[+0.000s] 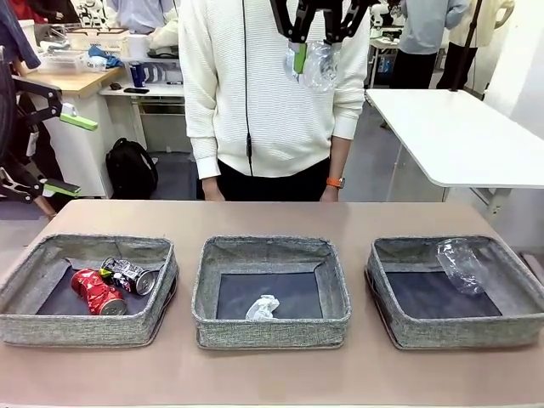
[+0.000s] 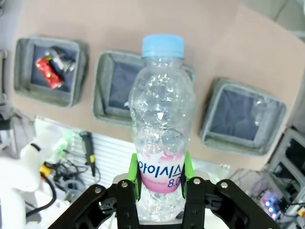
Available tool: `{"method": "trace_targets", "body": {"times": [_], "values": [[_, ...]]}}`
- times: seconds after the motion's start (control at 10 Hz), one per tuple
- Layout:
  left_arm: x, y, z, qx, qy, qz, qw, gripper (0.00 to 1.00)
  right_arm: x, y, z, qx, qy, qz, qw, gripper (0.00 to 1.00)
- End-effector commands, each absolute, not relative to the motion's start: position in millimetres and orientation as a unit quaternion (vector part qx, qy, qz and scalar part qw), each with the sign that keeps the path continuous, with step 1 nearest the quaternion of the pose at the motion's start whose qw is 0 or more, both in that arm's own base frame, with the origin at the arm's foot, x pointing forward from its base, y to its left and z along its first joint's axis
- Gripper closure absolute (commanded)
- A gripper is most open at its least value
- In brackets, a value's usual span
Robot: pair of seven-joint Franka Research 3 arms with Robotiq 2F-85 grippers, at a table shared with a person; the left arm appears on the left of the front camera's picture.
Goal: Sort the waste into the appropriate baskets.
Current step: Pick up the waste item pointed out by the person.
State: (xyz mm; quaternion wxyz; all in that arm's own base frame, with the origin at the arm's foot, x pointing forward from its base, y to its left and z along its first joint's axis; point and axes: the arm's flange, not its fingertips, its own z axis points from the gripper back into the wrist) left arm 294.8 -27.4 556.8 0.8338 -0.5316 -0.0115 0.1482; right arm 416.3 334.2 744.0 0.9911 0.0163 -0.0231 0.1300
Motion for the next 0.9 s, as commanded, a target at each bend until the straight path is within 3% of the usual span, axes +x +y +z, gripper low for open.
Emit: {"method": "trace_targets", "body": {"times": [0.0, 0.8], "values": [[293.0, -27.6, 557.4, -0.53, -0.009, 0.151, 0.834, 0.0, 415.6, 333.8, 741.7, 0.014, -0.023, 0.129, 0.991, 0.6], [293.0, -27.6, 557.4, -0.53, -0.009, 0.151, 0.834, 0.0, 415.6, 333.8, 741.7, 0.014, -0.023, 0.129, 0.991, 0.6]]}}
